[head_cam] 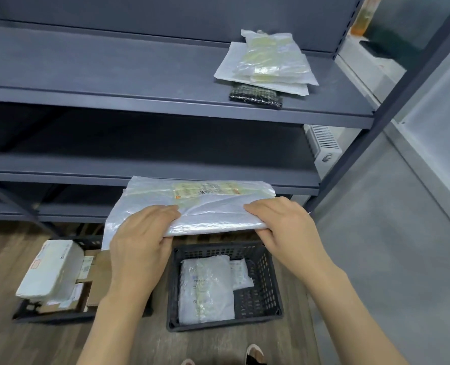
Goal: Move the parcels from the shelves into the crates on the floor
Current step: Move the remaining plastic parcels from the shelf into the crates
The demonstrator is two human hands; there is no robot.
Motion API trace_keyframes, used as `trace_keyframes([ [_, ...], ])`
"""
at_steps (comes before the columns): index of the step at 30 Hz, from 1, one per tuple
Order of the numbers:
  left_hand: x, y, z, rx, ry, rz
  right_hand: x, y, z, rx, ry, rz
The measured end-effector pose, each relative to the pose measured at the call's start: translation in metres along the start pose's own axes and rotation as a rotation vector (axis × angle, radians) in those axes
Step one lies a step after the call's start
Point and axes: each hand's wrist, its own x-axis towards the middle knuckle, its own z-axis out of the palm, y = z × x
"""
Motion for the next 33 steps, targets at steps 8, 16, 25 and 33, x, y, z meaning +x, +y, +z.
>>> trace_keyframes([
  [8, 0.015, 0.014, 0.004, -0.006, -0.369, -0.111, -0.003, 0.038, -0.004, 0.007, -0.116, -0.016],
  [16, 0.020, -0.003, -0.027, -0.033, -0.423, -0.478, -0.014, 0.077, -0.014, 0.222, -0.250, 0.113],
  [25, 0.031, 0.020, -0.013, -0.140, -0.285, -0.376, -0.014, 0.081, -0.022, 0.372, -0.274, 0.302],
  [33, 0.055, 0.056, 0.007, 0.255, -0.329, 0.152, 0.010, 0.049, -0.047, 0.387, -0.290, 0.169],
])
